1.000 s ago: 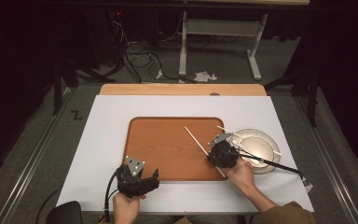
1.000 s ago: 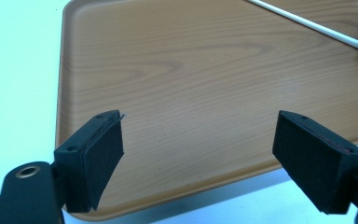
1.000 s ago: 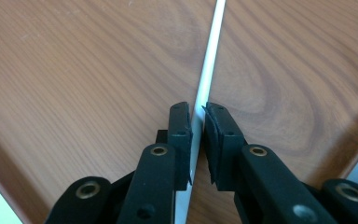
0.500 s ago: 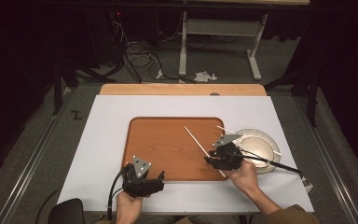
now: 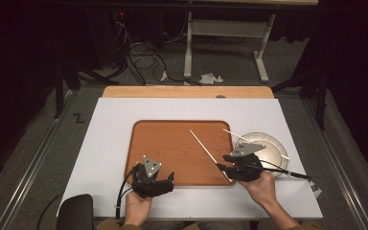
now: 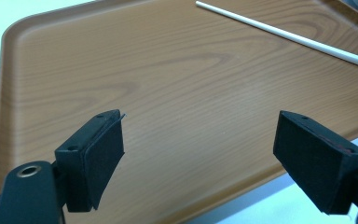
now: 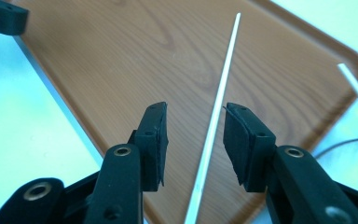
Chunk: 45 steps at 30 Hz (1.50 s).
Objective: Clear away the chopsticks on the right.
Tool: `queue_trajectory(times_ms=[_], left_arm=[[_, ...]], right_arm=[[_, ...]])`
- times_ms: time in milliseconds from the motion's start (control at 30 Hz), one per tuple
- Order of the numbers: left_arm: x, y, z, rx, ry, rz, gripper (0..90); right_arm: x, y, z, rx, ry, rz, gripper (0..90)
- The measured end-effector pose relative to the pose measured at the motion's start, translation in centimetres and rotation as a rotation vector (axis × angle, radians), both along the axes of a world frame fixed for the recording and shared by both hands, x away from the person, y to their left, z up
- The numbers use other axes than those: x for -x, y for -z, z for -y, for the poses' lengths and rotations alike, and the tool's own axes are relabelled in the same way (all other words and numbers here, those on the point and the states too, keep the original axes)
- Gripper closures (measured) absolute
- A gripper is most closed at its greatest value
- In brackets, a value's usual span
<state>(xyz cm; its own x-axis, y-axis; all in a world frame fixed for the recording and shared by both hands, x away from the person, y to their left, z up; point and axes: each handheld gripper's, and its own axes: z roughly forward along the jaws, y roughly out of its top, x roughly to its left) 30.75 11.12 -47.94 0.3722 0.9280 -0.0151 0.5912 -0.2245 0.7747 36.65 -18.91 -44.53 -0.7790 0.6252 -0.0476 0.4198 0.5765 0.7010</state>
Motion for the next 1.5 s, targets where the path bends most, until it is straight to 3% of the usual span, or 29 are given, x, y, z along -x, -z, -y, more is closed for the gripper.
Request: queue_trajectory(times_ms=[200,533,733,833,900,1000,1067,1333,1500], left_arm=[[-0.4,-0.2,0.6,0.001,0.033,0.027,16.4],[-1.2,-0.2,1.6,0.004,0.078,0.035,16.4],[-1.4,-0.2,2.0,0.005,0.094,0.037,16.4],[-1.4,-0.1,2.1,0.006,0.095,0.038,16.4],[-1.5,-0.1,2.1,0.007,0.095,0.039,16.4],[-1.4,-0.1,2.1,0.002,0.094,0.040,16.4],[-1.4,-0.2,2.0,0.003,0.093,0.042,16.4],[-1.3,-0.2,1.9,-0.003,0.089,0.041,16.4],[-1.1,-0.1,1.6,-0.002,0.078,0.035,16.4]], right_arm=[[1.1,-0.9,1.6,-0.009,0.029,0.038,61.1],[2.2,-2.4,5.7,-0.079,0.140,0.071,63.7],[2.6,-3.0,8.2,-0.073,0.202,0.108,66.6],[2.7,-3.3,9.4,-0.029,0.261,0.147,67.4],[2.7,-3.5,10.2,-0.030,0.282,0.164,67.8],[2.5,-3.6,11.3,-0.045,0.313,0.161,68.4],[2.2,-3.4,12.8,-0.055,0.364,0.148,69.0],[1.4,-3.0,16.0,-0.092,0.449,0.121,70.6],[0.6,-2.5,17.4,-0.046,0.501,0.112,73.4]])
